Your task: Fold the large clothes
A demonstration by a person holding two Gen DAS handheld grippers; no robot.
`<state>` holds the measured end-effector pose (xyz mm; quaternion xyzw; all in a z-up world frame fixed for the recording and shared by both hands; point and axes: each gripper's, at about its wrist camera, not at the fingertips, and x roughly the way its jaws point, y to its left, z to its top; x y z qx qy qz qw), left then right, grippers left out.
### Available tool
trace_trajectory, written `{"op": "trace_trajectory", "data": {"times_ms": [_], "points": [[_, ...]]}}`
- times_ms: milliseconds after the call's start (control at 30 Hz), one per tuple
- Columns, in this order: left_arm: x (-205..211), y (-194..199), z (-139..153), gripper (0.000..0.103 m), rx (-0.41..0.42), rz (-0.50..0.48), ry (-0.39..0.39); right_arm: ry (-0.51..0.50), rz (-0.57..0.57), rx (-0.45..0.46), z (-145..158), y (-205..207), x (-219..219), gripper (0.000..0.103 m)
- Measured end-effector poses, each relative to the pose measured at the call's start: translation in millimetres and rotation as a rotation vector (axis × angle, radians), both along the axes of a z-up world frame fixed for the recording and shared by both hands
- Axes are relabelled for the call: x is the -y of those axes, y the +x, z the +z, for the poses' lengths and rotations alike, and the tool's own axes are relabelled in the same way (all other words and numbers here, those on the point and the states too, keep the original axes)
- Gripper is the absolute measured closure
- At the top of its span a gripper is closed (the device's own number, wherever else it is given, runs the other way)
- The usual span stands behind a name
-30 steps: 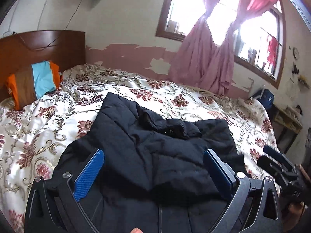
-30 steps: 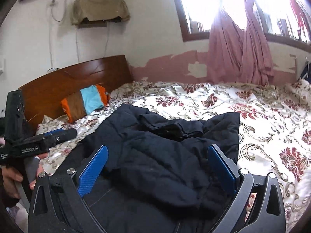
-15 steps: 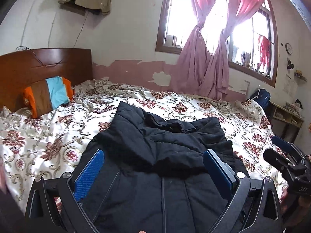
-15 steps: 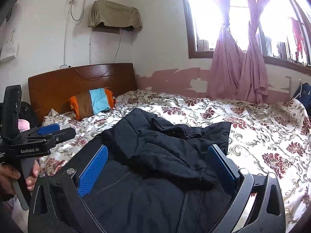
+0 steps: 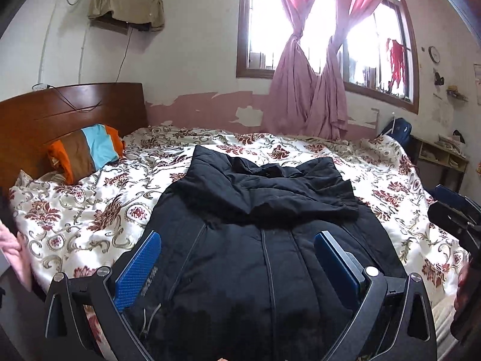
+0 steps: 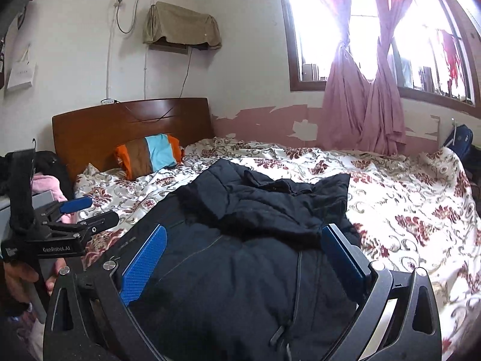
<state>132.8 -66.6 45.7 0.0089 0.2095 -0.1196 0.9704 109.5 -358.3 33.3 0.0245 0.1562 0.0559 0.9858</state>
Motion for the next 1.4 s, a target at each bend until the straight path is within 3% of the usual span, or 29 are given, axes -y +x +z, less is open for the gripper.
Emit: {"op": "trace_trajectory", "data": {"times_ms": [267, 700, 1133, 1300, 1400], "points": [[-7.5, -40.2, -14.2, 0.0, 0.01, 0.004, -0.022, -0.01, -0.016, -0.002, -6.7, -36.1, -10.4, 0.002], [-20.2, -66.8, -35.3, 0.0, -0.033, 0.03, 0.07, -0.021, -0.037, -0.081, -53.3, -54.6, -12.2, 0.002], [-45.6, -84.1, -66.3, 0.0, -0.113, 0.041, 0.104, -0.018, -0.001, -0.061, -77.2, -69.5, -16.7, 0.002], [-50.0, -91.0, -86.7, 0.001, -0.171, 0.01, 0.22, -0.054, -0.012, -0.146, -98.6, -69.3, -21.3, 0.002], [-50.3, -85.0, -96.7, 0.001, -0.236, -0.002, 0.235, -0.033, -0.031, -0.213, -113.5, -66.6, -17.8, 0.002]]}}
